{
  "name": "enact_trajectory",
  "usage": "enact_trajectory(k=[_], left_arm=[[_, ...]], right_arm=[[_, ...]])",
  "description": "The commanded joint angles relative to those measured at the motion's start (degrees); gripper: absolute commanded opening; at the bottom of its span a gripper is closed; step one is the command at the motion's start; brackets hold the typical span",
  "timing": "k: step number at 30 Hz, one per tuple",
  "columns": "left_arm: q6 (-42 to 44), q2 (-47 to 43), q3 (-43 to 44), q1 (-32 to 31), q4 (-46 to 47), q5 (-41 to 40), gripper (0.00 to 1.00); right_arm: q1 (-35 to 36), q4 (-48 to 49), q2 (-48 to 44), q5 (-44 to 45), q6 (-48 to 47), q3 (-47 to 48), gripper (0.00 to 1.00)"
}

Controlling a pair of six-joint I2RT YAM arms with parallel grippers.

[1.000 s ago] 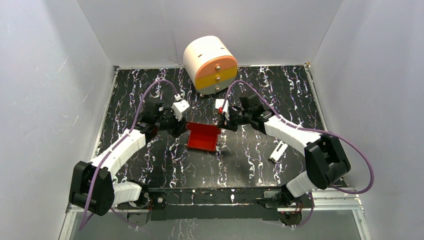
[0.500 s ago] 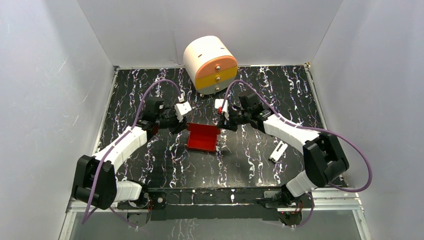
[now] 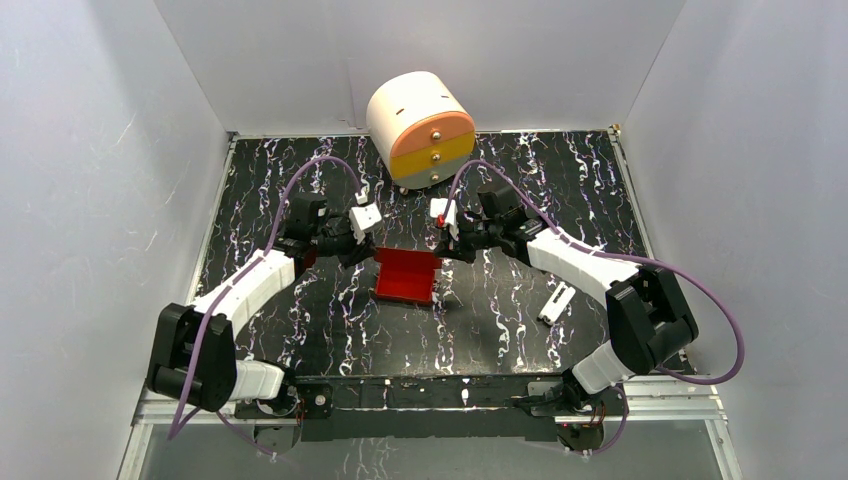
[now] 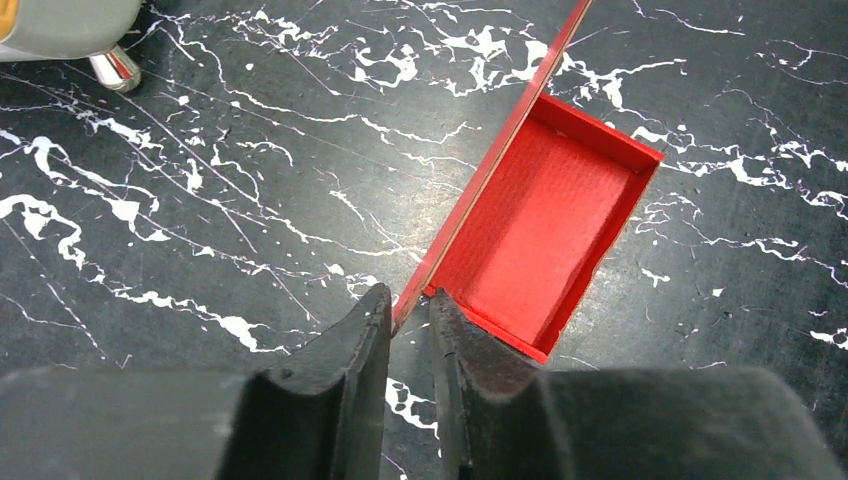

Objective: Fold the paper box

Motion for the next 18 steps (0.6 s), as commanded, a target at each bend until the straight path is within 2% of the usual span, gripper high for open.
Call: enact_trajectory(k=[1,7,9,18], left_arm=[[1.66,0.91,1.70,-0.03,-0.82,4.91,0.16],[1.16,1.25,2.06,-0.08,-1.18,5.19,0.01],[-0.06,1.12,2.23,-0.08,-0.94,4.66,0.00],[-1.43,-2.36,0.16,-0.23,0.43,3.38,0.00]], right_arm=[[0.18,0.95,-0.10,-1.50,-0.09,2.25,0.04],[0.19,1.68,-0.45,-1.35,0.87,2.39,0.05],[0.12,2.33,-0.58,-0.54,1.82,2.27,0.06],[0.14,11.21,-6.97,7.44,6.96,-4.27,0.29]])
